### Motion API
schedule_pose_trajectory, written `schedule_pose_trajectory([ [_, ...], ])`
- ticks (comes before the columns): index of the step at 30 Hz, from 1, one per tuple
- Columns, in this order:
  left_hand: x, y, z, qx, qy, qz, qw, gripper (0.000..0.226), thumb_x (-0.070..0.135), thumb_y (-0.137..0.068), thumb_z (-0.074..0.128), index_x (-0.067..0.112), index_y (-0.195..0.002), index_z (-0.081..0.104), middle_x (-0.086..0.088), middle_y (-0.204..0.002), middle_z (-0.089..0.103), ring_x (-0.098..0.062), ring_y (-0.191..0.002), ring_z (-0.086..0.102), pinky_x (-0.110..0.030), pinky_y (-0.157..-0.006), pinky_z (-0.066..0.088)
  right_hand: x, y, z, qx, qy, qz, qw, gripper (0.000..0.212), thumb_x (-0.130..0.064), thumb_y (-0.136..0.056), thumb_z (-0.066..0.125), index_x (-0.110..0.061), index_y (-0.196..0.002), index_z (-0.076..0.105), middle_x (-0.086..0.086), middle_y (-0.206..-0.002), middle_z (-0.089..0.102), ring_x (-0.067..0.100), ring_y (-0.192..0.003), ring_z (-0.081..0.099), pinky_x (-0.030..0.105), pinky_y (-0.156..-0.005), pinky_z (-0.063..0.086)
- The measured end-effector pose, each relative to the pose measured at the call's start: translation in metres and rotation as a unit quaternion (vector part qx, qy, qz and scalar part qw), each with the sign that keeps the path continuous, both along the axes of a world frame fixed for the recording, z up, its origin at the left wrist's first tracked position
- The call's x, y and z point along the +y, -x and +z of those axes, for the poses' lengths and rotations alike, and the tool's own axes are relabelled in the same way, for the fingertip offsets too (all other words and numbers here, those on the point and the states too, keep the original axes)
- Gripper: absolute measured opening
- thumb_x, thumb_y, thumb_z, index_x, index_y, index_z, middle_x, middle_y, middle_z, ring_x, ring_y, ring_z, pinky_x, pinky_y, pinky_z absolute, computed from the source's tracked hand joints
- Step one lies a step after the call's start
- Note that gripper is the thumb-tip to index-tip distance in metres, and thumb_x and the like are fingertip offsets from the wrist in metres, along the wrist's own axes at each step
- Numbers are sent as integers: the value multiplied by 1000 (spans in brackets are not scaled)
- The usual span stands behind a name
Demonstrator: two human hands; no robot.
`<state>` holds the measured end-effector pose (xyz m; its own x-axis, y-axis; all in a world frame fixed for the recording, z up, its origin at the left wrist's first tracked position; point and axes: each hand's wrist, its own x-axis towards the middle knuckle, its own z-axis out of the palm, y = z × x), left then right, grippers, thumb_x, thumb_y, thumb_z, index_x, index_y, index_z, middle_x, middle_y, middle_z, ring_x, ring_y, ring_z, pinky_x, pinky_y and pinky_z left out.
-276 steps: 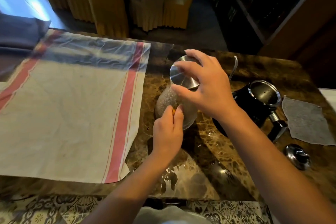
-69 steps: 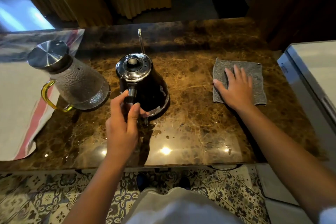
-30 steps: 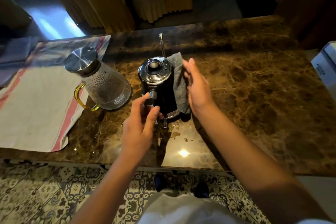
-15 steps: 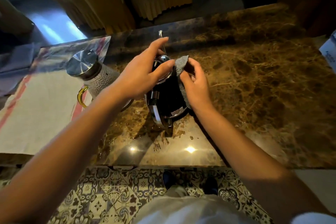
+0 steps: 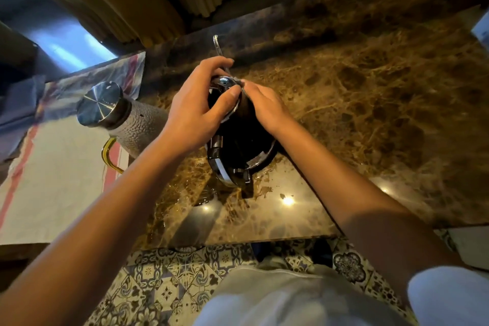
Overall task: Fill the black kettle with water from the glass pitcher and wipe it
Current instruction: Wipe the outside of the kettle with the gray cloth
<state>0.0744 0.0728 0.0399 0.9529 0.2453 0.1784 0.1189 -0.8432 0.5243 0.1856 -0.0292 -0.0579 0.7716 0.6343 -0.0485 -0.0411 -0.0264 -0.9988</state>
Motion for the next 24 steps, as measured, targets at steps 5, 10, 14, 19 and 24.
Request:
schedule_pose_trajectory([
  [5,-2,-1,-1,-12,-3,5,1000,38,35,-104,57,24,-140,49,10,-128,59,-5,-116,56,-21,-95,43,-5,1,-19,88,-38,6,995,33,-27,-108,43,-21,-128,69,-4,-127,69,11,-124,61,42,-118,41],
  [10,-3,-2,-4,-22,-3,19,1000,36,36,-105,55,28,-139,49,11,-128,59,-6,-117,57,-25,-95,44,-23,79,-47,-36,-5,-148,988,52,-37,-105,31,-35,-156,40,-9,-164,38,6,-152,31,45,-124,31],
  [14,-3,0,-4,-14,4,19,1000,33,36,-105,54,28,-137,50,11,-129,59,-7,-118,56,-28,-95,46,-22,117,-45,-120,24,-221,968,54,-31,-107,32,-17,-160,32,5,-167,33,18,-157,23,51,-122,30],
  [19,1,-3,-4,-16,17,2,1000,27,38,-103,55,22,-125,52,6,-115,63,-16,-102,63,-42,-87,53,-19,83,-24,-190,1,-196,962,52,-29,-105,33,-10,-152,47,6,-151,54,16,-144,43,39,-120,34],
  [24,2,-3,-4,-19,30,2,999,26,35,-103,56,22,-125,52,8,-114,62,-14,-100,61,-36,-87,50,-5,11,20,-59,43,-53,996,41,-35,-107,38,-18,-109,75,0,-101,75,17,-100,66,33,-86,48],
])
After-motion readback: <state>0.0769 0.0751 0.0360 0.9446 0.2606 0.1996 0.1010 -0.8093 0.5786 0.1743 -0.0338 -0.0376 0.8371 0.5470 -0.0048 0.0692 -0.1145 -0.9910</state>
